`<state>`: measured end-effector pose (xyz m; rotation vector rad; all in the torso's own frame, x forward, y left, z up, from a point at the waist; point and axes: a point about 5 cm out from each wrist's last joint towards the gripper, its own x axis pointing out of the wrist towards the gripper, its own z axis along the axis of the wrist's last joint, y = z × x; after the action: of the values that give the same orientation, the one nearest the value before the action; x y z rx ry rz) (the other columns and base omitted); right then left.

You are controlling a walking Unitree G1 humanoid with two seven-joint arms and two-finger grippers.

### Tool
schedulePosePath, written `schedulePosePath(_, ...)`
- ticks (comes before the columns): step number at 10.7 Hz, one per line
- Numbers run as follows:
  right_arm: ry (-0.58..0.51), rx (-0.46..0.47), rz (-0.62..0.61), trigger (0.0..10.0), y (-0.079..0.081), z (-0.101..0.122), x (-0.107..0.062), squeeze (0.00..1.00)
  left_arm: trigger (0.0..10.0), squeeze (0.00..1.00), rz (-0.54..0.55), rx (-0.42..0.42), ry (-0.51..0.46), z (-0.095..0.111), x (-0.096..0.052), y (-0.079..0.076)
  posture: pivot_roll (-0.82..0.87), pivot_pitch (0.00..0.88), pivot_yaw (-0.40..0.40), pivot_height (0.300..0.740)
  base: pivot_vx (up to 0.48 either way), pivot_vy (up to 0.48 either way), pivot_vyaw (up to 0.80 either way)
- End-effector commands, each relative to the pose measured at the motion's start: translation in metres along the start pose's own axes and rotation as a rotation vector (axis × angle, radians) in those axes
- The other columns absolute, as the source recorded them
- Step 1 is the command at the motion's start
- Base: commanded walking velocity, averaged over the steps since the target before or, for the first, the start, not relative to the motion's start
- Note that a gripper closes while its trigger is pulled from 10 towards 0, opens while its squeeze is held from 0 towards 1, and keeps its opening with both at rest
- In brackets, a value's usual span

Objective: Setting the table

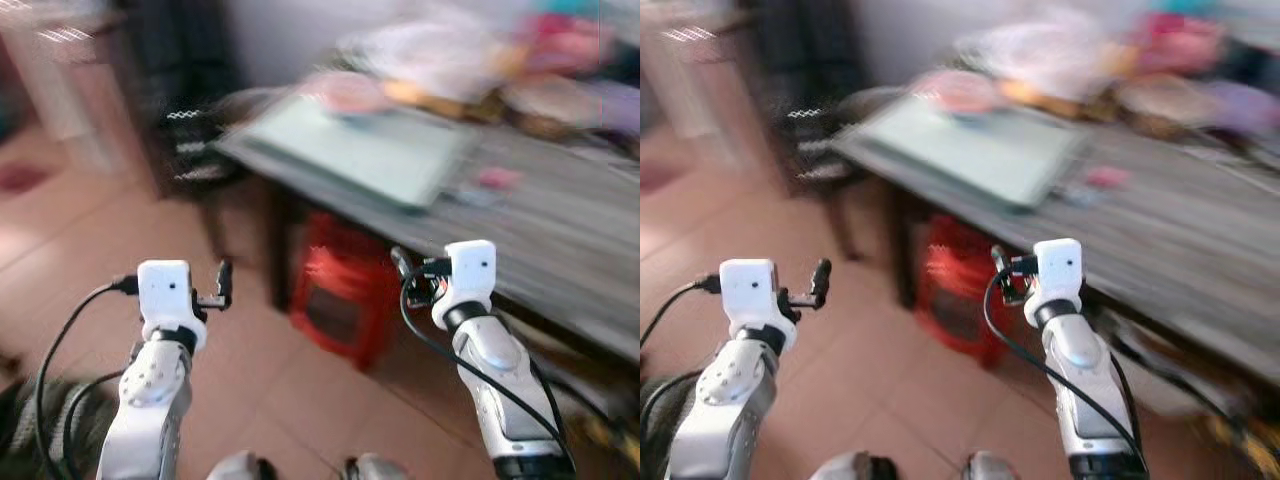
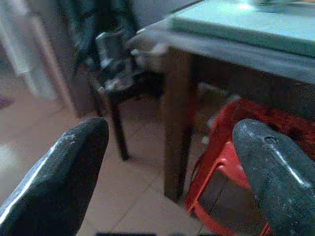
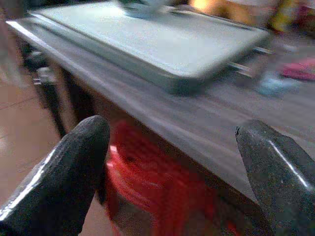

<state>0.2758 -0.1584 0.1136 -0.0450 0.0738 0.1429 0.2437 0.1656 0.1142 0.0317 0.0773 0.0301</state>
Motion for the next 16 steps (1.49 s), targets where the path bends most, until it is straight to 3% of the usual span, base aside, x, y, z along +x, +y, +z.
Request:
schedulePosePath(1, -0.011, 0.003, -0.011, 10.0, -0.0013, 0.0034, 0.0005, 0.00, 10.0, 0.00, -0.011, 0.021, -0.044, 0.0053, -0.0007, -0.0012, 0.00, 0.107, 0.024, 0.740, 0.000, 0.000, -0.80)
schedulePosePath(5, -0.024, -0.002, -0.009, 10.0, -0.0012, 0.0062, 0.0028, 0.00, 10.0, 0.00, 0.026, 0.000, -0.001, -0.0005, -0.0003, -0.0014, -0.01, 0.108, 0.027, 0.740, 0.000, 0.000, -0.80)
schedulePosePath(11, -0.030, 0.008, -0.009, 10.0, -0.0015, 0.0073, 0.0035, 0.00, 10.0, 0.00, 0.039, 0.009, 0.005, -0.0021, 0.0026, -0.0005, -0.01, 0.112, 0.024, 0.740, -0.287, 0.000, 0.00)
schedulePosePath(16, -0.024, 0.008, -0.014, 10.0, -0.0016, 0.0067, 0.0042, 0.00, 10.0, 0.00, 0.048, 0.012, 0.004, -0.0021, 0.0039, 0.0029, -0.01, 0.109, 0.024, 0.740, -0.296, 0.000, -0.78)
